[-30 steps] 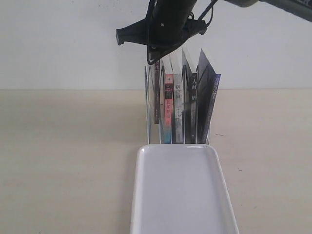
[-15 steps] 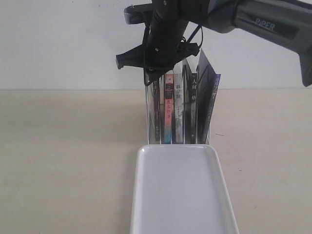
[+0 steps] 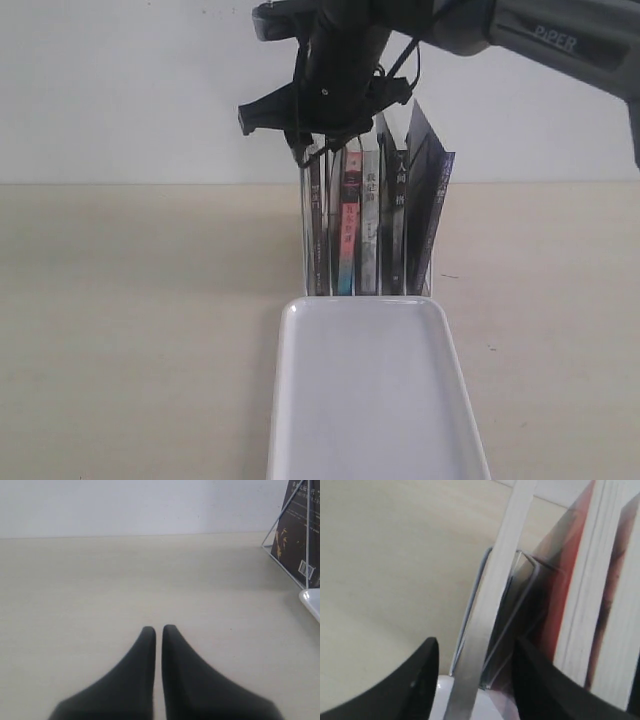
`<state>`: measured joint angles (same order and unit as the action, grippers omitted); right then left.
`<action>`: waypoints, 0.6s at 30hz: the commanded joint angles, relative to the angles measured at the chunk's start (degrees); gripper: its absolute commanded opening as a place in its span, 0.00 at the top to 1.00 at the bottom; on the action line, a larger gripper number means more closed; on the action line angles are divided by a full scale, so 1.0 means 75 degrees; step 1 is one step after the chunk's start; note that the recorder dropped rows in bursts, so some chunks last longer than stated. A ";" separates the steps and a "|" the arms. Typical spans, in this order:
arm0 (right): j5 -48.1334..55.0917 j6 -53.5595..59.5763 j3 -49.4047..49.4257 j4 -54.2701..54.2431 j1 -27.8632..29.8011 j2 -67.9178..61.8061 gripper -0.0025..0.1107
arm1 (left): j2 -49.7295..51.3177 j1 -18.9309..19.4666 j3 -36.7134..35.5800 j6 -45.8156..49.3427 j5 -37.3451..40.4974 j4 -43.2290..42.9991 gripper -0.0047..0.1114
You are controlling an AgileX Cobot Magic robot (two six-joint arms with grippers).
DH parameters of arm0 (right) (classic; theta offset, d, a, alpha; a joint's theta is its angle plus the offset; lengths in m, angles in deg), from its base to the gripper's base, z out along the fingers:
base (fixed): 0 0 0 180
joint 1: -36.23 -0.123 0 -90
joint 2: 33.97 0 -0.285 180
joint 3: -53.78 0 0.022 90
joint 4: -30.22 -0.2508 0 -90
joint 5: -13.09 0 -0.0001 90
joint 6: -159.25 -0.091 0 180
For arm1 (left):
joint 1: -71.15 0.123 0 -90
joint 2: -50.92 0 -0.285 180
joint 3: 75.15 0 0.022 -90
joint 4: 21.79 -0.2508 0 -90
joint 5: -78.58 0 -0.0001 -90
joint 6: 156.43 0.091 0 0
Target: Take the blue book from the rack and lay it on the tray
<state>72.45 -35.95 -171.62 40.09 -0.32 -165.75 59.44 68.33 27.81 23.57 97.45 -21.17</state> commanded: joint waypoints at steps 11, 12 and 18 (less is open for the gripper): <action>0.1108 0.0033 -0.0059 0.1341 0.0007 0.1560 0.60 | -0.0033 0.0025 -0.0024 0.0047 -0.0108 -0.0006 0.92; 0.1348 0.0033 -0.0059 0.1633 0.0007 0.1578 0.60 | -0.0033 0.0025 -0.0024 0.0047 -0.0108 -0.0006 0.92; 0.1414 0.0100 0.0177 0.2465 0.0007 0.1635 0.78 | -0.0033 0.0025 -0.0024 0.0047 -0.0108 -0.0006 0.92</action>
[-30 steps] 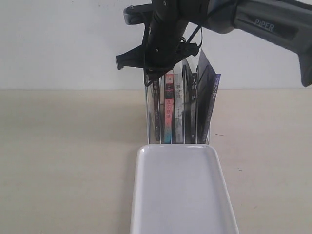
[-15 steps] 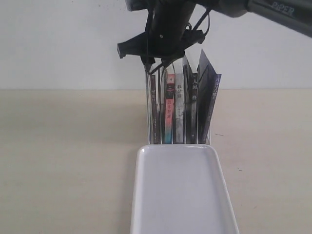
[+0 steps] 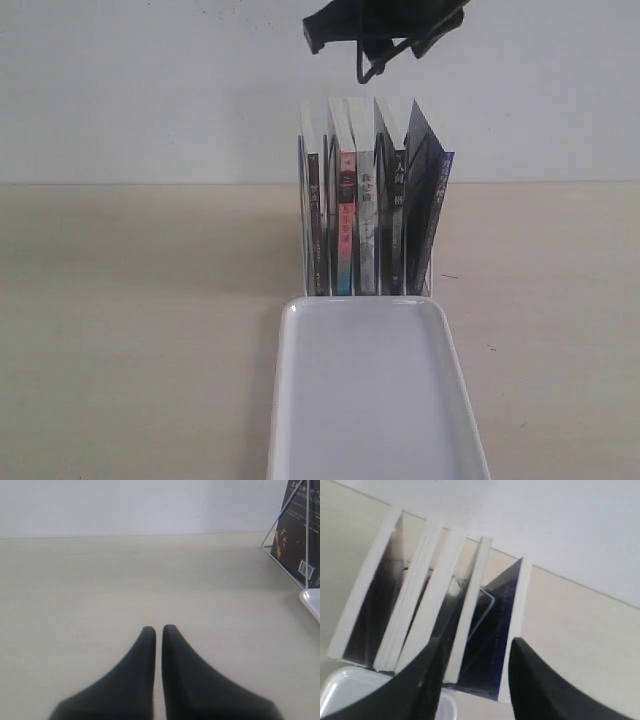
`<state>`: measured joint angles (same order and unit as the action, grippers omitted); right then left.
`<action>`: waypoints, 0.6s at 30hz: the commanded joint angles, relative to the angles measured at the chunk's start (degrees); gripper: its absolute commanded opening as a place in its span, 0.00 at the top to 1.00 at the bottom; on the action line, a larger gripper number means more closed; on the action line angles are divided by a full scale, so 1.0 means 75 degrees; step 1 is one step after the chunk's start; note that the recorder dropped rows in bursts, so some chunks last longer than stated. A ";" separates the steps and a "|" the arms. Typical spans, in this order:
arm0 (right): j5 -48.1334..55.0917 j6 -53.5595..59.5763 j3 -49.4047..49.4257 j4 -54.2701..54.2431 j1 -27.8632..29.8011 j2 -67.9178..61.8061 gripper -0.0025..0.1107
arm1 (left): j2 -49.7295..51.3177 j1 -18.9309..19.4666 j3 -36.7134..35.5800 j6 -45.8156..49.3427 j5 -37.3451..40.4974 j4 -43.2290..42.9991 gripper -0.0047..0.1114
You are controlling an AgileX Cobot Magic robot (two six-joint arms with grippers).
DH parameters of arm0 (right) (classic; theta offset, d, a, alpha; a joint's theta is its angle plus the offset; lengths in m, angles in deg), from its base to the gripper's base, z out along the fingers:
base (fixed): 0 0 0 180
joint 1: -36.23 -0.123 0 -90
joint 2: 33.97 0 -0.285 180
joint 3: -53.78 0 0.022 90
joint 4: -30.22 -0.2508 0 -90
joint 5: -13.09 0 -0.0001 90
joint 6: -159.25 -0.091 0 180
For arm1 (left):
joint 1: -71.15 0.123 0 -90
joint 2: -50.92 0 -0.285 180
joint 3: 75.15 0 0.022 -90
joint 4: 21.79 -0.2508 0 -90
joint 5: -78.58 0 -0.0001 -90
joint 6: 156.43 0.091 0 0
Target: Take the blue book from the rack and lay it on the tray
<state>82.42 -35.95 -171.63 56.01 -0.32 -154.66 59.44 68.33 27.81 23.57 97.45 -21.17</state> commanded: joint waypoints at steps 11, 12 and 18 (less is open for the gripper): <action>0.0084 0.0675 0.1631 0.1182 0.0154 0.1045 0.98 | -0.0033 0.0025 -0.0024 0.0047 -0.0108 -0.0006 0.92; 0.0084 0.0658 0.1843 0.1182 0.0289 0.1263 0.98 | -0.0033 0.0025 -0.0024 0.0047 -0.0108 -0.0006 0.92; -0.0024 0.0275 0.3279 0.0698 0.1974 0.2553 0.98 | -0.0033 0.0025 -0.0024 0.0047 -0.0108 -0.0006 0.92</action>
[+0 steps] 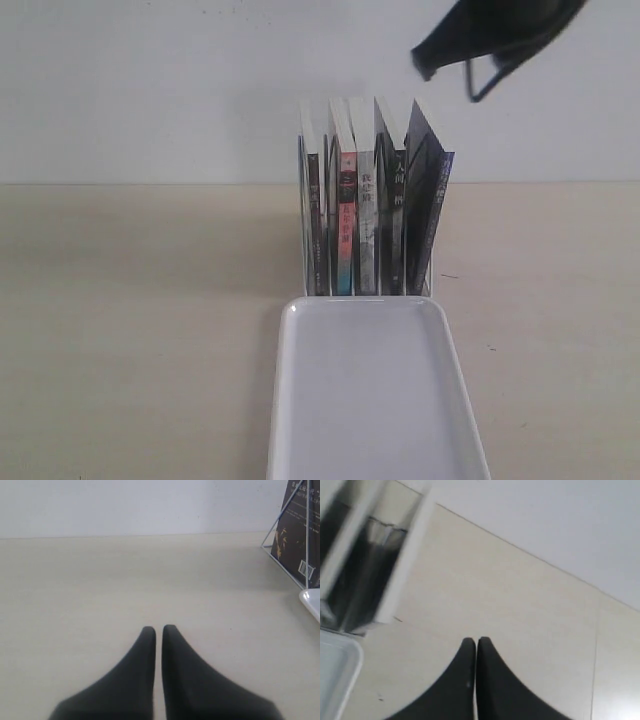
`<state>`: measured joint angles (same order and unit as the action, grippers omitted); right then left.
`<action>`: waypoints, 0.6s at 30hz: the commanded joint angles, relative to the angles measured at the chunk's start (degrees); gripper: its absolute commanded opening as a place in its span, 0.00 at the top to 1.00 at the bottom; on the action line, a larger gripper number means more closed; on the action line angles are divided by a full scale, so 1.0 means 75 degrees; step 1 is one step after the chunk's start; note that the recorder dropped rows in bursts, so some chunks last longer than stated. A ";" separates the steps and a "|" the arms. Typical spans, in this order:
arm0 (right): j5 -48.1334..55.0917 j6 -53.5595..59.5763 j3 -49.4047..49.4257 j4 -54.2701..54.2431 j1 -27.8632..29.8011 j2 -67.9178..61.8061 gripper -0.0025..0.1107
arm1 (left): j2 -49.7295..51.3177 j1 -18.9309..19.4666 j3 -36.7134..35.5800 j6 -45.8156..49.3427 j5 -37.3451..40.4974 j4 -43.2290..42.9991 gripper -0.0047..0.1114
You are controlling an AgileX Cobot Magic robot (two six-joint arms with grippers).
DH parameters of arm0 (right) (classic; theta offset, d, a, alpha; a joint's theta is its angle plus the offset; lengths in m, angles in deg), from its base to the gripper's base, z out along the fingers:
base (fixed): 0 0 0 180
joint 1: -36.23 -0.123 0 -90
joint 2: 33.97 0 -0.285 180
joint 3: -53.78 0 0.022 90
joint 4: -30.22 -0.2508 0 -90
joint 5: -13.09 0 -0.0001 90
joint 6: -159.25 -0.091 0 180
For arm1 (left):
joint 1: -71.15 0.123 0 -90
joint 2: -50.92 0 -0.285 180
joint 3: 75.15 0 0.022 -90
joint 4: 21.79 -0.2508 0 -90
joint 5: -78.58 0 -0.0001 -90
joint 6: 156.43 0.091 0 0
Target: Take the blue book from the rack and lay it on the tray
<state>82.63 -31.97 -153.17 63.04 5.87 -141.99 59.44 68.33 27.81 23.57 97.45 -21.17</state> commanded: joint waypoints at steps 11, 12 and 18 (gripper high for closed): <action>-0.2511 0.2225 0.1785 -0.4918 0.2587 0.0551 0.98 | -0.0033 0.0025 -0.0024 0.0047 -0.0108 -0.0006 0.92; -0.2688 0.2225 0.1785 -0.4937 0.2468 0.0476 0.98 | -0.0033 0.0025 -0.0024 0.0047 -0.0108 -0.0006 0.92; -0.3724 0.1907 0.1770 -0.4937 0.1676 0.0380 0.70 | -0.0033 0.0025 -0.0024 0.0047 -0.0108 -0.0006 0.92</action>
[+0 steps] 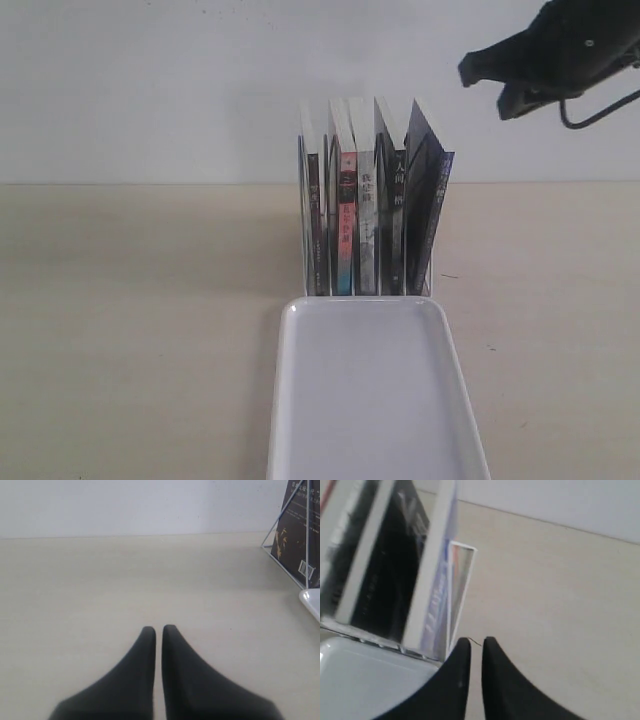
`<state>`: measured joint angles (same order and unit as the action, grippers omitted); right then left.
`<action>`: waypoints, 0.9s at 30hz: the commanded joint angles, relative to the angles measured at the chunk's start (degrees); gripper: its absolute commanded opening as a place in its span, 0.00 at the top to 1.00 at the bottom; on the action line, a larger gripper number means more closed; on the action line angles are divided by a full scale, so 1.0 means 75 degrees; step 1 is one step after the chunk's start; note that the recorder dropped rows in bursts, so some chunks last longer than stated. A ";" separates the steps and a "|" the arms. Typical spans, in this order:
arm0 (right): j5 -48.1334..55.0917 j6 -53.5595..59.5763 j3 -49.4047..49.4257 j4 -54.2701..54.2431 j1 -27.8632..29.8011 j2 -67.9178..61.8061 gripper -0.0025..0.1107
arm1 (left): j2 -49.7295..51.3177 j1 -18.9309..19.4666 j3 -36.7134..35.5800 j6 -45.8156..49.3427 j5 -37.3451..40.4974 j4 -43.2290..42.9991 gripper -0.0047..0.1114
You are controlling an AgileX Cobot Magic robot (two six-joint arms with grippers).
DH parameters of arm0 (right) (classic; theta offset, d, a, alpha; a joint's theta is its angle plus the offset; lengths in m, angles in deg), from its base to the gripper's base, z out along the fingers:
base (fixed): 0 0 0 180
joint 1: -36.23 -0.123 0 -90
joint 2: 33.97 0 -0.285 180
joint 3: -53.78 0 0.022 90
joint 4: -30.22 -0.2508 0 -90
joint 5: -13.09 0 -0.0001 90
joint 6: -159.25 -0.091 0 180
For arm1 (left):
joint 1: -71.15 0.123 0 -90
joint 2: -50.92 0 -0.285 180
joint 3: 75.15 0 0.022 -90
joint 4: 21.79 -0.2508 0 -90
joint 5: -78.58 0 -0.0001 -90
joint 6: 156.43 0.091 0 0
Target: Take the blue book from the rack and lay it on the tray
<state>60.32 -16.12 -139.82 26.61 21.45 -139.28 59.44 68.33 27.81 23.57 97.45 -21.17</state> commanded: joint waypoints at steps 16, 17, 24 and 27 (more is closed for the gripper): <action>-0.0960 -0.0890 -0.0021 -0.0106 -0.0546 -0.0724 0.53 | -0.0033 0.0025 -0.0024 0.0047 -0.0108 -0.0006 0.92; -0.0960 -0.0890 -0.0021 -0.0106 -0.0546 -0.0762 0.53 | -0.0033 0.0025 -0.0024 0.0047 -0.0108 -0.0006 0.92; -0.1070 -0.0904 -0.0039 -0.0125 -0.0546 -0.1107 0.53 | -0.0033 0.0025 -0.0024 0.0047 -0.0108 -0.0006 0.92; -0.1083 -0.0904 -0.0124 -0.0197 -0.0546 -0.1269 0.53 | -0.0033 0.0025 -0.0024 0.0047 -0.0108 -0.0006 0.92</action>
<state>52.81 -22.81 -139.82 25.42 17.38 -147.84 59.44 68.33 27.81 23.57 97.45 -21.17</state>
